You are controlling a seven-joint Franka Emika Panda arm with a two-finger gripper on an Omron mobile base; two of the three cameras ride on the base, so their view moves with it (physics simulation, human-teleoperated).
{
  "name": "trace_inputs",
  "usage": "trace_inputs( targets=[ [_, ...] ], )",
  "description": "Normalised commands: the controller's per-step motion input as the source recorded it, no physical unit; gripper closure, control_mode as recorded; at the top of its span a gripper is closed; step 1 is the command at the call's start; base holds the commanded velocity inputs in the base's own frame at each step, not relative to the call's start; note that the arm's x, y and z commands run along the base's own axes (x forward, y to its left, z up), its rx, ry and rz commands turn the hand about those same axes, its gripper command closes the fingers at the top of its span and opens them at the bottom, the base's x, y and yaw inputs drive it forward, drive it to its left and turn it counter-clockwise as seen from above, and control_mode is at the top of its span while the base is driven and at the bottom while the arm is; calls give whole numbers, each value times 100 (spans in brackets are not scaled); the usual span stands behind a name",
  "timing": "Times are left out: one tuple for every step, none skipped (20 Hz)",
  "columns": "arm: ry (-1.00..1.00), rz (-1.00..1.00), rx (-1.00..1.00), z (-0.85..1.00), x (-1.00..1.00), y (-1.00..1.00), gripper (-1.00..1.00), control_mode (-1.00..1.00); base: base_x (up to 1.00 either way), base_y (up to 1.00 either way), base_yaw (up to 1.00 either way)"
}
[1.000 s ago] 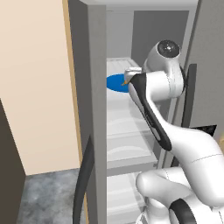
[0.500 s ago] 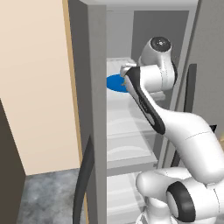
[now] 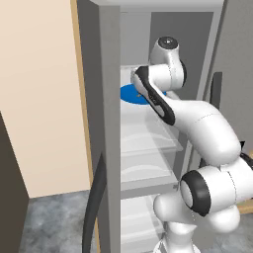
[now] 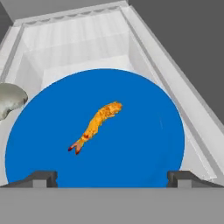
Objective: Retrieve the shrimp from the fridge and place it on the cutting board.
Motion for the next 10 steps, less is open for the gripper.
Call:
trace_inputs(
  targets=[
    [18, -2, 0, -15, 69, 5, -100, -100, 0, 0, 0],
    [17, -3, 0, -12, 70, 4, -100, -100, 0, 0, 0],
    [17, -3, 0, -11, 68, 1, -100, -100, 0, 0, 0],
    [17, -3, 0, -14, 66, 6, -100, -100, 0, 0, 0],
    [15, -3, 0, -19, 57, 12, -100, -100, 0, 0, 0],
    [11, -3, 0, -23, 51, 17, -100, -100, 0, 0, 0],
    [7, -2, 0, -22, 47, 19, -100, -100, 0, 0, 0],
    [6, 0, 0, -28, 43, 14, -100, -100, 0, 0, 0],
    [5, 0, 0, -30, 48, 10, -100, -100, 0, 0, 0],
    [6, 0, 0, -36, 51, 11, -100, -100, 0, 0, 0]
  ],
)
